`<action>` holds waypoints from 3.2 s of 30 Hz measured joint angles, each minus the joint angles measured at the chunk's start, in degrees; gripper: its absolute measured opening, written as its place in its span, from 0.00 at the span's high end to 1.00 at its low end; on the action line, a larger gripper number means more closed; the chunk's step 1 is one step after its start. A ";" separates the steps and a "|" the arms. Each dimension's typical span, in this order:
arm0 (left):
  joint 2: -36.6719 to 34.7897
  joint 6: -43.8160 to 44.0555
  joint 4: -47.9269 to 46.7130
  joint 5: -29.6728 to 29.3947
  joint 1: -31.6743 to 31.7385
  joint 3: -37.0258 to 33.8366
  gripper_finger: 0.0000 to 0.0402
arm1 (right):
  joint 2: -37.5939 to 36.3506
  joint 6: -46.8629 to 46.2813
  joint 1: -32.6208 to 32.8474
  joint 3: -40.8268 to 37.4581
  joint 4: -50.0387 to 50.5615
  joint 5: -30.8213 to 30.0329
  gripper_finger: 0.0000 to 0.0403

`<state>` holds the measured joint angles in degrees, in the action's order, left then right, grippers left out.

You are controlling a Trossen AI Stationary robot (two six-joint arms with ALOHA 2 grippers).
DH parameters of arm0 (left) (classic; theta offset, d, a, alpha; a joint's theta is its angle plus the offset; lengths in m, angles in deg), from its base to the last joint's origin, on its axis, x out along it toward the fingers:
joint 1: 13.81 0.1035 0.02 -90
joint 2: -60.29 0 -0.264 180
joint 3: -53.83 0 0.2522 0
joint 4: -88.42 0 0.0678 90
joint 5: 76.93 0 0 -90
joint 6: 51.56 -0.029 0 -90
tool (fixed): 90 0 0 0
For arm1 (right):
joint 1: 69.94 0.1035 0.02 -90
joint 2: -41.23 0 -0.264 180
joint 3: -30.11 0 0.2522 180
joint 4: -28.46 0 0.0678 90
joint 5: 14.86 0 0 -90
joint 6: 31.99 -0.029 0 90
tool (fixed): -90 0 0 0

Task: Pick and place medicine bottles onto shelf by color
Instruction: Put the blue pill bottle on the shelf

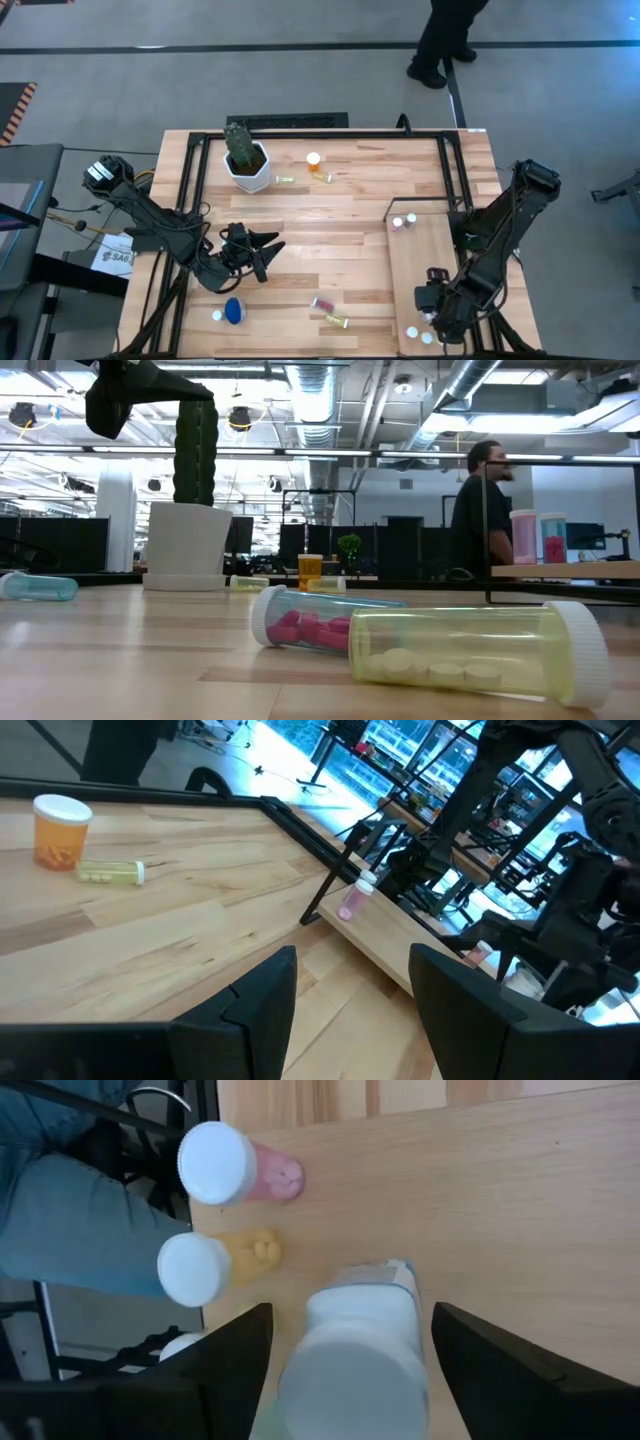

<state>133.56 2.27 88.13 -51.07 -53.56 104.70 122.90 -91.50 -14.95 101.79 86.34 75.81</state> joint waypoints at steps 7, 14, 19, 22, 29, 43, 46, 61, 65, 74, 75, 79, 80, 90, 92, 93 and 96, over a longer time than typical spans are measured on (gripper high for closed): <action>-0.01 0.00 0.02 -0.15 -0.01 0.00 0.54 | 0.00 0.00 0.29 4.94 7.55 -0.12 0.26; -0.01 0.00 0.01 -0.70 -0.01 0.00 0.54 | 0.01 0.34 0.30 10.79 15.98 -1.93 0.26; -0.02 0.00 -0.24 -0.72 0.00 0.00 0.54 | 0.02 5.45 -2.85 14.11 15.86 -5.81 0.26; -0.01 0.00 -0.52 -0.72 0.00 0.00 0.54 | 0.02 11.84 -6.84 15.62 13.19 -8.18 0.26; -0.02 0.00 -0.76 4.02 0.00 0.00 0.54 | 0.04 27.94 -21.19 16.74 7.06 -11.56 0.26; 2.01 -4.94 2.40 21.99 0.25 0.00 0.54 | 0.22 34.66 -21.76 16.71 -0.34 -11.36 0.26; 4.84 -9.20 7.25 23.50 0.64 0.04 0.54 | 0.22 32.84 -19.58 16.71 -0.50 -11.85 0.26; 8.23 -6.15 -36.05 33.36 5.75 17.63 0.54 | 0.22 27.30 -17.14 16.69 -0.44 -14.51 0.26; 8.08 0.81 -58.75 39.76 7.75 21.91 0.54 | 0.22 26.49 -17.19 16.67 -0.22 -14.53 0.26; 7.73 7.68 -78.25 53.47 11.06 18.30 0.54 | 0.22 26.97 -18.23 16.65 0.08 -14.53 0.26; 7.67 7.86 -79.06 54.55 11.73 17.60 0.54 | 0.21 26.97 -18.64 16.65 0.13 -14.53 0.26; 7.67 3.15 -80.84 58.69 14.41 14.33 0.54 | 0.22 28.53 -20.23 16.65 0.22 -14.54 0.26; 7.67 0.98 -80.82 59.87 15.08 13.33 0.54 | 0.22 28.98 -20.65 16.65 0.26 -14.53 0.26; 7.67 -19.19 -80.17 62.83 20.74 5.06 0.54 | 0.21 31.44 -24.49 16.65 0.55 -14.52 0.26; 7.67 -20.07 -79.68 63.68 22.07 3.88 0.54 | 0.22 31.76 -25.11 16.65 0.52 -14.51 0.26; 7.67 -20.31 -78.84 64.04 22.64 3.32 0.54 | 0.21 32.19 -25.39 16.65 0.54 -14.51 0.26; 7.67 -21.52 -75.74 65.14 23.83 1.86 0.54 | 0.21 33.95 -26.08 16.65 0.50 -14.51 0.26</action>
<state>141.24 -19.26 12.39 14.07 -29.74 106.56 123.11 -57.55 -41.03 118.44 86.84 61.30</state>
